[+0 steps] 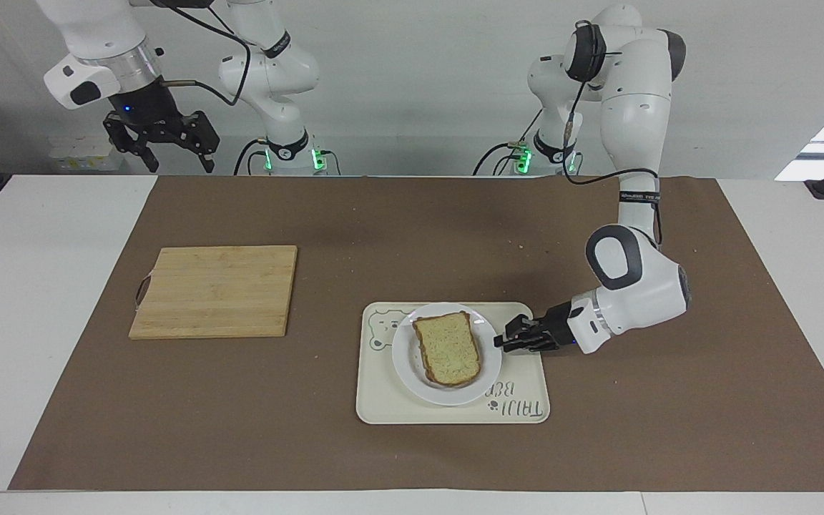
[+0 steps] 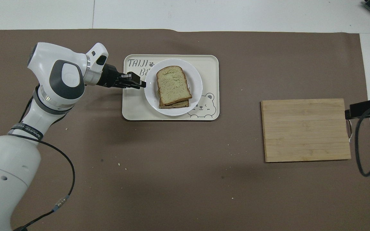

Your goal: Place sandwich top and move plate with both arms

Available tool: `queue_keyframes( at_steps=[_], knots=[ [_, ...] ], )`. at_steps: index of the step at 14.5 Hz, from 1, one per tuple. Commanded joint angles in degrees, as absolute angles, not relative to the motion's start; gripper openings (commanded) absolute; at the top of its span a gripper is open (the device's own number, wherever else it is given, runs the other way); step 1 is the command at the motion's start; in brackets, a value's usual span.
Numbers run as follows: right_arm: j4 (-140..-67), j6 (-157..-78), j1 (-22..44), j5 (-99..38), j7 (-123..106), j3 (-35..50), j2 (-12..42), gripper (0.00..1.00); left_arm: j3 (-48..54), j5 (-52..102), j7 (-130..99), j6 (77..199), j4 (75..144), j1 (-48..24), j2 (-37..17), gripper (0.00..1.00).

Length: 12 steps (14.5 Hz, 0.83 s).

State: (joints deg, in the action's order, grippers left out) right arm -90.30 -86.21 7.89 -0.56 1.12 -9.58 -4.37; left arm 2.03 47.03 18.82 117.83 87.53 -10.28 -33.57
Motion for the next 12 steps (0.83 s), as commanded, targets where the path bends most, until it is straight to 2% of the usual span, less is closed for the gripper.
queue_keyframes(
  at_steps=[1, 3, 6, 7, 9, 12],
  knots=[
    [-91.49, -87.1, 7.65, -0.26, -0.09, -9.58, -5.45, 1.0, 1.23, 37.22, 11.8, 117.6, 88.77, -11.25, -26.3, 0.48],
    [-91.49, -87.1, 7.65, -0.26, -0.09, -9.58, -5.45, 1.0, 1.06, 32.45, 9.41, 113.75, 88.51, -10.99, -22.87, 0.52],
    [-91.49, -87.1, 7.65, -0.26, -0.09, -9.58, -5.45, 1.0, 0.97, 24.64, 7.3, 108.92, 88.51, -10.2, -17.42, 0.65],
    [-91.49, -87.1, 7.65, -0.26, -0.09, -9.58, -5.45, 1.0, 0.79, 21.39, 6.77, 108.03, 88.42, -10.11, -15.49, 0.89],
    [-91.49, -87.1, 7.65, -0.26, -0.09, -9.58, -5.45, 1.0, -0.17, 15.06, 6.5, 104.53, 88.24, -10.02, -11.27, 1.0],
    [-91.49, -87.1, 7.65, -0.26, -0.09, -9.58, -5.45, 1.0, -0.26, 7.41, 6.94, 100.47, 88.24, -9.58, -5.21, 1.0]
  ],
)
